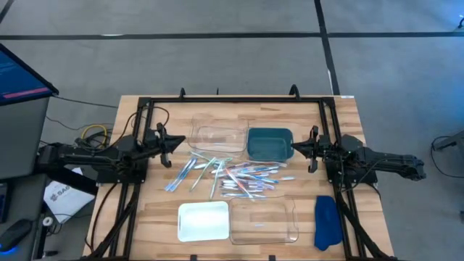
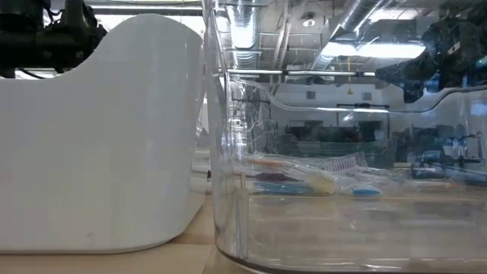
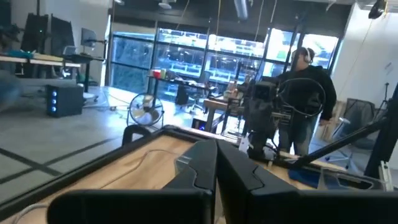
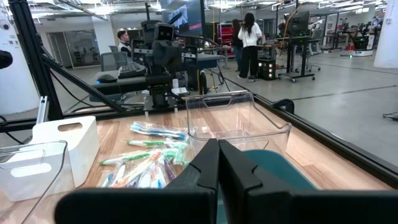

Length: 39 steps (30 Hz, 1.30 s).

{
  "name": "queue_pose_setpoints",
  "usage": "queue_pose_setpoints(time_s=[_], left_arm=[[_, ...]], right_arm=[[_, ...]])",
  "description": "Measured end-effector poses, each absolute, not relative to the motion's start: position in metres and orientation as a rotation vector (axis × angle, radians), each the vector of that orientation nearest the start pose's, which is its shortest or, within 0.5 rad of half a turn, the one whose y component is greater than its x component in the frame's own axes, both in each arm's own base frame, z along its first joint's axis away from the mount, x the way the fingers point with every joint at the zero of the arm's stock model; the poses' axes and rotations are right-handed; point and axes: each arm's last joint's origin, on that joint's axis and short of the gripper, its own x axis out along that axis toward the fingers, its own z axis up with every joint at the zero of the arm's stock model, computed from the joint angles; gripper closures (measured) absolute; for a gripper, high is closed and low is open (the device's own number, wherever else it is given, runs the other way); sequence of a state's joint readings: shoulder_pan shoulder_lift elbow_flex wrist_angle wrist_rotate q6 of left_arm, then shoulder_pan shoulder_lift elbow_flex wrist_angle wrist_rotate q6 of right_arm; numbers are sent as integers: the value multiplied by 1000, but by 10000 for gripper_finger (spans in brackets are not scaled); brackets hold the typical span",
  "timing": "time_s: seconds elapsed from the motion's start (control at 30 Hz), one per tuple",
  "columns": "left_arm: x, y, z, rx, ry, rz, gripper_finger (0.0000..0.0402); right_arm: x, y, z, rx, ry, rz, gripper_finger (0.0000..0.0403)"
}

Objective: Pick & Place Toothbrushes
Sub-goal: Put the orange toothbrush into the white bin

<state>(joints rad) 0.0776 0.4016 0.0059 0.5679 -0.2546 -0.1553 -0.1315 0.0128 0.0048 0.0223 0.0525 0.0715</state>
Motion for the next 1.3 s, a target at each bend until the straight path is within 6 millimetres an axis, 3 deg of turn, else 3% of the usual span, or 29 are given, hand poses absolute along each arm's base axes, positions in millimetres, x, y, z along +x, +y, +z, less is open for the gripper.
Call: queue_pose_setpoints(time_s=[0.33, 0.63, 0.87, 1.1, 1.3], left_arm=[[133, 14, 174, -301, -118, 205, 399], [143, -3, 195, -424, -384, -95, 399], [150, -11, 196, -462, -394, -158, 399], [159, -9, 224, -385, -544, -60, 399], [169, -8, 260, -294, -672, -5, 399]], right_arm=[[97, -14, 166, 71, -21, -183, 403], [97, -14, 166, 71, -21, -183, 403], [97, -14, 166, 71, -21, -183, 403], [97, -14, 166, 71, -21, -184, 403], [97, -14, 166, 71, -21, -184, 403]])
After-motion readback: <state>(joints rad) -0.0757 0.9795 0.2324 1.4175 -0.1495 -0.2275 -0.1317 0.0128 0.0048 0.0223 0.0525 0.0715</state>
